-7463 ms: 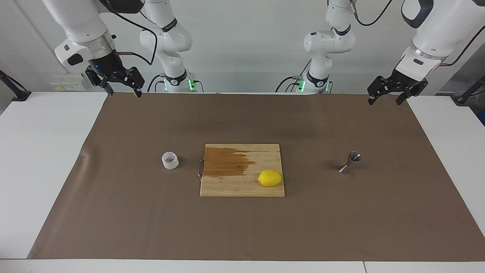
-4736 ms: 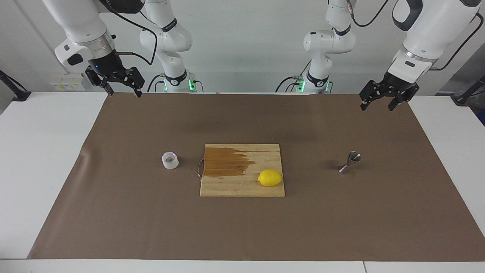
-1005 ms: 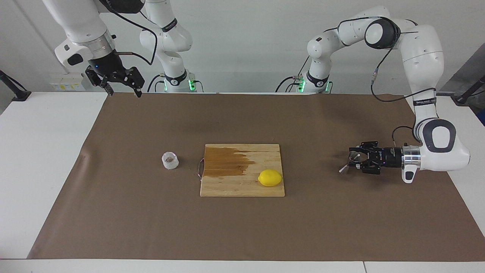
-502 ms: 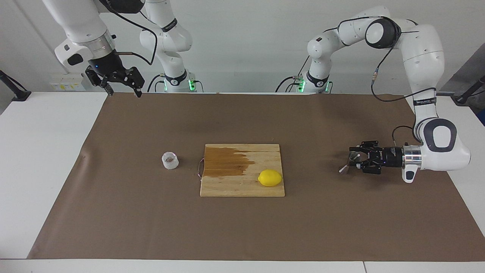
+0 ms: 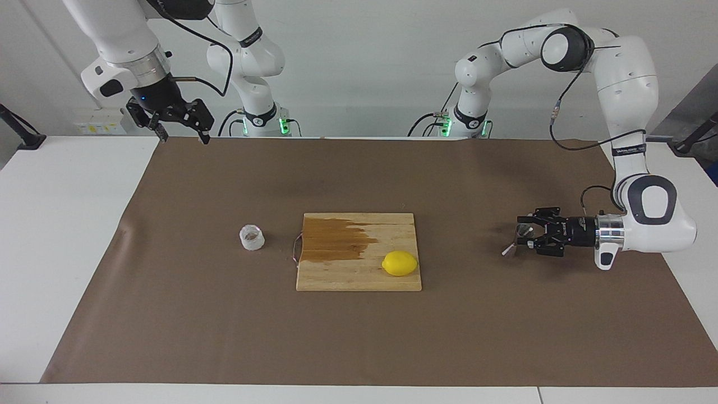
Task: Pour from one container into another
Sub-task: 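Close the left gripper on the small metal cup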
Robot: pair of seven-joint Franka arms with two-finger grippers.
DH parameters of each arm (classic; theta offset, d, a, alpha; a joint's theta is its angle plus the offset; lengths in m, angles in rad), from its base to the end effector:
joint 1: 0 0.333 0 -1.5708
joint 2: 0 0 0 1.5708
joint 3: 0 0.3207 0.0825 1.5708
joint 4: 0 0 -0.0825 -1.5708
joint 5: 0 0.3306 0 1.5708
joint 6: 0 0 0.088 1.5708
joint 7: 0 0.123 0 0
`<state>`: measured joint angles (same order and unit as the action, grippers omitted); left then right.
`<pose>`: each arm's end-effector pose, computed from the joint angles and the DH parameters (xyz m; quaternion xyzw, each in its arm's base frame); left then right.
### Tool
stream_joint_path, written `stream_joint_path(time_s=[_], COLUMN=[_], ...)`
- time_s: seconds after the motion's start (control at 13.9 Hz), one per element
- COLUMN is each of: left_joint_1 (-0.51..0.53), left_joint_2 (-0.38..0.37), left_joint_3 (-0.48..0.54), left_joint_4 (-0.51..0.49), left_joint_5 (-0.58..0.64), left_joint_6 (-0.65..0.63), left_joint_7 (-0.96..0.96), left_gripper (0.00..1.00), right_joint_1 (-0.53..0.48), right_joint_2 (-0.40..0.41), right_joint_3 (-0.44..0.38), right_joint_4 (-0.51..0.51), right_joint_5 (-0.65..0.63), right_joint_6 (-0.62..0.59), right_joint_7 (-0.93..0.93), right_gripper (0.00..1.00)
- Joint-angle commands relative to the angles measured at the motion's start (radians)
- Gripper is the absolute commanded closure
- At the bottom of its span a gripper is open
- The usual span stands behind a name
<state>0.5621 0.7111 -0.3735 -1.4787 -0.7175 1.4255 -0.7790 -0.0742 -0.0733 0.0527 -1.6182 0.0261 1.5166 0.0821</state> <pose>0.5920 0.0676 0.3176 0.6975 0.4465 -0.4411 0.3458 0.4716 -0.0058 0.6245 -0.9985 0.0513 0.0145 0.0107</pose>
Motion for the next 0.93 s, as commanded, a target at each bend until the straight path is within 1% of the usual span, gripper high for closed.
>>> stream_joint_path(time_s=[0.0,0.22,0.29,0.65,0.86], left_joint_1=[0.019,0.019,0.019,0.018,0.018], left_joint_2=[-0.002,-0.002,-0.001,-0.002,-0.002], left_joint_3=[-0.015,-0.015,-0.015,-0.018,-0.018], left_joint_4=[-0.012,-0.012,-0.012,-0.014,-0.014], left_joint_5=[-0.014,-0.014,-0.014,-0.022,-0.023], left_joint_6=[-0.010,-0.008,-0.007,-0.002,0.000], left_joint_7=[-0.014,-0.020,-0.019,-0.019,-0.020], left_gripper=[0.35,0.36,0.41,0.44,0.48], right_joint_1=[-0.016,-0.015,-0.015,-0.015,-0.015], right_joint_2=[-0.008,-0.008,-0.008,-0.008,-0.006], right_joint_3=[0.007,0.007,0.007,0.007,0.009], right_joint_4=[0.000,0.000,0.000,0.000,0.000], right_joint_5=[0.015,0.015,0.015,0.015,0.015], right_joint_6=[-0.004,-0.004,-0.004,-0.004,-0.004], right_joint_7=[0.002,0.002,0.002,0.002,0.002], right_gripper=[0.00,0.00,0.00,0.00,0.00])
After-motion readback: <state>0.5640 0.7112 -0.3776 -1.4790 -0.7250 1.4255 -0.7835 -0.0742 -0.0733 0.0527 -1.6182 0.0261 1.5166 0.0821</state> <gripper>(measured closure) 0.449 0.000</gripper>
